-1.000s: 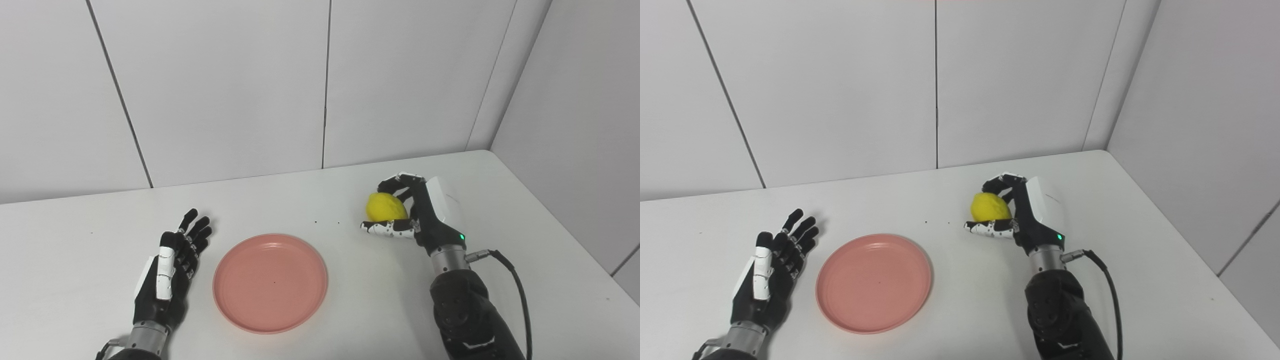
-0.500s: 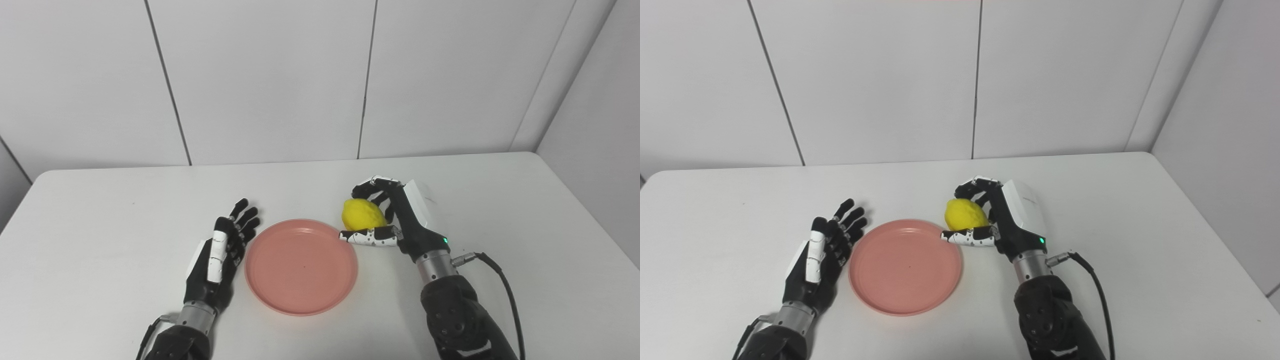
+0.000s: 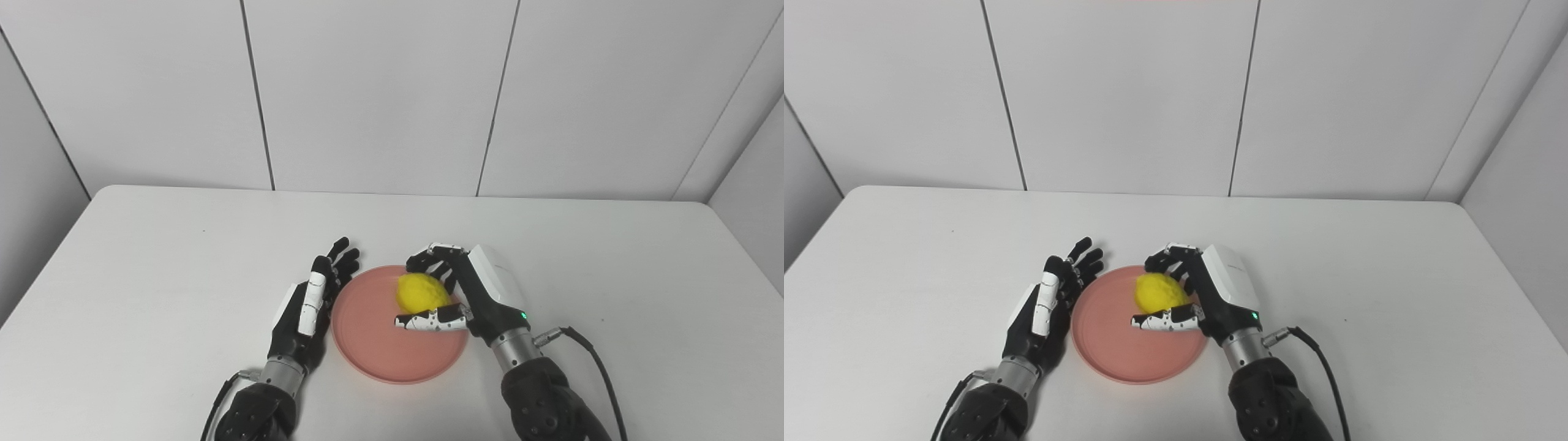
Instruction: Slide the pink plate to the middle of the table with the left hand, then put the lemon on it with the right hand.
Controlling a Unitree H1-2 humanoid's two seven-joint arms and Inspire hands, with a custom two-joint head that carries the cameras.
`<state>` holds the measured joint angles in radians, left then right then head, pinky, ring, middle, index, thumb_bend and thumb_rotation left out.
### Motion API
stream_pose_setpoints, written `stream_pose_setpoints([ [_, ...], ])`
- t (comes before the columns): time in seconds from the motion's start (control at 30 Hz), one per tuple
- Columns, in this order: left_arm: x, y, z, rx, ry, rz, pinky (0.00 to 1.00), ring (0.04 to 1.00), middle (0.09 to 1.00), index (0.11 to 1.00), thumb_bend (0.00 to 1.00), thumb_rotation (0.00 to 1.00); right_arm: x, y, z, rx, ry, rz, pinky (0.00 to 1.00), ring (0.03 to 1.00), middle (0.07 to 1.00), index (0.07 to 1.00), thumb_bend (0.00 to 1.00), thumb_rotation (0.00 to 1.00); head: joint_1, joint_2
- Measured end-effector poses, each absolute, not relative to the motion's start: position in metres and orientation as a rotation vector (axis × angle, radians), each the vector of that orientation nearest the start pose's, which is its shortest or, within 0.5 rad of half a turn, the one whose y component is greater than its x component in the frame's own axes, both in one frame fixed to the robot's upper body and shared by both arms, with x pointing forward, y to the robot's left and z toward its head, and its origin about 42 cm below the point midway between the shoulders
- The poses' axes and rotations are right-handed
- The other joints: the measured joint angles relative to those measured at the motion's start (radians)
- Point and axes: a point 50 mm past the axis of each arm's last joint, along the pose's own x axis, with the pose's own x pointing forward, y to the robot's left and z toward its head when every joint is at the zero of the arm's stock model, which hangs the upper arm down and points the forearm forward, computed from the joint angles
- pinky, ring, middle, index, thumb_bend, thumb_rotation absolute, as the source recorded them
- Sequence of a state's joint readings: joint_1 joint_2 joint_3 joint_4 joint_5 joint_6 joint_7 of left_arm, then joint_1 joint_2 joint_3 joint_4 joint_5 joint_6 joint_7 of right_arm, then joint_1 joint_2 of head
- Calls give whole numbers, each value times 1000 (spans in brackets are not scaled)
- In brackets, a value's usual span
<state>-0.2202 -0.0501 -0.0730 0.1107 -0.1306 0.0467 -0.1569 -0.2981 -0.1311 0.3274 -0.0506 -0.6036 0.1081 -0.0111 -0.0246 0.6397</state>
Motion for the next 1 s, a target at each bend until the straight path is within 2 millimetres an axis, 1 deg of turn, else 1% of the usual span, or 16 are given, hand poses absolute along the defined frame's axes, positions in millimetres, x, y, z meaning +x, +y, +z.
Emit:
stream_pose_setpoints([
  [0.17,349,146,131,-152,-64,-291,989,942,936,940,858,1000,357,-137,177,-781,-312,259,310,387,458,537,512,0,2,2],
  [0.27,349,147,130,-152,-68,-285,980,939,935,940,860,1000,359,-133,176,-790,-310,270,314,385,467,537,512,0,0,3],
  [0.37,349,147,130,-151,-70,-284,981,937,934,940,860,1000,363,-130,170,-806,-295,283,305,375,463,542,510,0,0,3],
  [0.47,350,148,130,-149,-70,-278,985,945,941,948,865,1000,366,-125,168,-813,-319,300,318,377,455,543,511,0,0,3],
  [0.63,350,148,130,-149,-71,-273,988,954,948,955,874,1000,370,-120,167,-819,-338,314,274,359,446,543,508,0,-2,5],
  [0.73,350,149,130,-149,-72,-270,989,956,949,954,872,1000,370,-118,165,-830,-353,325,261,400,488,499,515,0,-6,5],
  [0.8,350,149,130,-149,-71,-270,987,956,950,955,870,1000,370,-117,164,-841,-373,328,261,412,494,490,517,0,-6,5],
  [0.87,350,149,130,-149,-71,-270,987,956,949,953,874,1000,370,-117,164,-851,-385,332,378,405,462,543,513,0,-8,5],
  [0.9,350,149,130,-149,-72,-270,987,955,948,952,873,1000,370,-117,164,-853,-390,336,440,415,469,543,514,0,-8,5],
  [0.97,350,149,130,-148,-72,-270,986,953,946,950,872,1000,369,-117,164,-858,-404,349,604,625,639,505,515,102,-8,5],
  [1.0,350,149,130,-148,-72,-270,983,952,945,948,872,1000,368,-117,165,-862,-410,359,657,680,688,621,614,97,-11,5],
])
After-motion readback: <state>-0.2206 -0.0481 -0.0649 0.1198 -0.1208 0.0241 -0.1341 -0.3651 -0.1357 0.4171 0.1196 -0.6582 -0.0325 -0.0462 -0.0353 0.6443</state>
